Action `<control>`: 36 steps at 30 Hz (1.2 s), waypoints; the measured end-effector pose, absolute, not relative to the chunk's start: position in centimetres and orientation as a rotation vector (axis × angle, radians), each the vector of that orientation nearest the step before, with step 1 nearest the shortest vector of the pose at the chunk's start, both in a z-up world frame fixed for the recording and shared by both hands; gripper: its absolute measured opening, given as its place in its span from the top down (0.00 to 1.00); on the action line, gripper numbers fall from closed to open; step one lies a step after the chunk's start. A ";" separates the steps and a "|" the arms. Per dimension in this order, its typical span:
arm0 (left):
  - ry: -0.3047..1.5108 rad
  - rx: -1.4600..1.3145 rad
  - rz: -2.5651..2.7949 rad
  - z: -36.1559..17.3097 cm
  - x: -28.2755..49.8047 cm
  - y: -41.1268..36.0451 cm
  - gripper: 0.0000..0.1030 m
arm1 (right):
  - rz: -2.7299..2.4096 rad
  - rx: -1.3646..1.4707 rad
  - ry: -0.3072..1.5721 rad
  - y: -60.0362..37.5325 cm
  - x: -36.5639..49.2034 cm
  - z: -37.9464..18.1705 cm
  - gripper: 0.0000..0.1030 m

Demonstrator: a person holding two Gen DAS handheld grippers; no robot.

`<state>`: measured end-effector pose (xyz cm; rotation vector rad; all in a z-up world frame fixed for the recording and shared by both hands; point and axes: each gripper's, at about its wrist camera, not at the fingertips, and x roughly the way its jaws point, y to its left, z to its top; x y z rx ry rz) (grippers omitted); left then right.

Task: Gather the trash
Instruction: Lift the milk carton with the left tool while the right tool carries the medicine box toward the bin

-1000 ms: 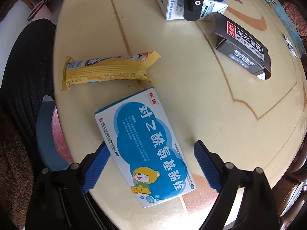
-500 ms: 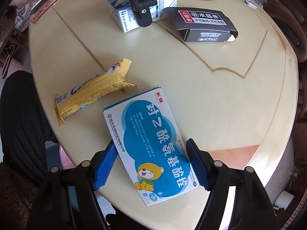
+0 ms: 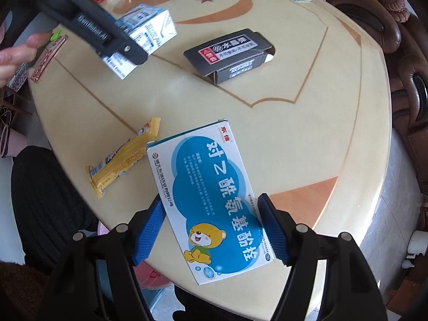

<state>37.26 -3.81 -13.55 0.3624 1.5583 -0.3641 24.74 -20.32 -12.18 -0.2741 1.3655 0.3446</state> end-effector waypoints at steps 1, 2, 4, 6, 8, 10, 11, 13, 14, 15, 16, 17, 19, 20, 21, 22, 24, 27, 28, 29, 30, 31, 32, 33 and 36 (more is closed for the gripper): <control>1.550 0.364 -0.358 -13.7 36.3 -3.8 0.34 | 0.336 -0.275 1.351 -20.5 24.6 -11.6 0.34; 1.541 0.364 -0.357 -13.4 35.5 -3.6 0.34 | 0.330 -0.267 1.336 -20.5 24.5 -10.9 0.34; 1.521 0.366 -0.356 -12.7 34.1 -3.5 0.34 | 0.317 -0.264 1.314 -20.3 23.8 -9.9 0.34; 1.502 0.372 -0.349 -11.9 32.6 -3.3 0.34 | 0.309 -0.260 1.290 -20.3 23.3 -8.5 0.34; 1.475 0.381 -0.348 -10.9 31.0 -3.4 0.34 | 0.306 -0.259 1.269 -19.4 22.6 -7.4 0.34; 1.451 0.388 -0.351 -9.4 29.7 -3.1 0.34 | 0.301 -0.264 1.249 -18.2 21.5 -6.4 0.34; 1.440 0.389 -0.357 -8.9 28.9 -3.1 0.34 | 0.301 -0.266 1.242 -18.2 21.2 -6.1 0.34; 1.418 0.398 -0.362 -7.4 27.4 -3.0 0.34 | 0.300 -0.269 1.229 -17.8 20.0 -5.4 0.34; 1.408 0.404 -0.367 -6.3 26.7 -2.6 0.34 | 0.299 -0.269 1.225 -17.5 19.4 -5.0 0.34; 1.398 0.409 -0.371 -5.8 25.8 -2.6 0.34 | 0.299 -0.269 1.222 -17.3 18.9 -4.6 0.34; 1.389 0.414 -0.375 -5.5 25.1 -2.6 0.34 | 0.297 -0.272 1.219 -17.2 18.3 -4.2 0.34; 1.379 0.418 -0.377 -5.3 24.3 -2.3 0.34 | 0.295 -0.275 1.215 -17.1 17.7 -3.9 0.34; 1.355 0.428 -0.378 -4.6 22.4 -2.1 0.34 | 0.295 -0.278 1.204 -16.8 16.6 -3.2 0.34; 1.348 0.429 -0.380 -4.3 21.6 -1.9 0.34 | 0.297 -0.279 1.200 -16.6 15.9 -2.9 0.34; 1.342 0.433 -0.384 -4.1 20.7 -1.8 0.34 | 0.300 -0.278 1.194 -16.3 15.3 -2.5 0.34; 1.333 0.439 -0.386 -4.0 19.9 -1.7 0.34 | 0.302 -0.277 1.185 -16.1 14.6 -2.2 0.34; 1.316 0.452 -0.385 -3.6 18.2 -1.7 0.34 | 0.307 -0.279 1.170 -15.7 13.2 -1.5 0.34; 1.301 0.461 -0.401 -3.7 15.9 -1.8 0.34 | 0.317 -0.279 1.163 -15.0 11.2 -1.1 0.34; 1.301 0.462 -0.411 -3.8 15.3 -1.8 0.34 | 0.319 -0.277 1.164 -14.9 10.6 -1.1 0.34; 1.300 0.463 -0.420 -3.9 14.6 -1.9 0.34 | 0.325 -0.276 1.167 -14.7 10.1 -1.1 0.34; 1.298 0.466 -0.425 -4.0 14.1 -1.9 0.34 | 0.330 -0.275 1.166 -14.5 9.6 -1.1 0.34; 1.296 0.472 -0.428 -4.1 13.5 -2.0 0.34 | 0.332 -0.276 1.166 -14.3 9.0 -1.1 0.34; 1.294 0.477 -0.432 -4.3 13.0 -2.0 0.34 | 0.337 -0.275 1.167 -14.1 8.6 -1.1 0.34; 1.292 0.480 -0.438 -4.4 12.5 -2.1 0.34 | 0.342 -0.272 1.166 -13.9 8.2 -1.2 0.34; 1.284 0.482 -0.450 -4.6 11.1 -2.2 0.34 | 0.345 -0.272 1.158 -13.5 6.8 -1.3 0.34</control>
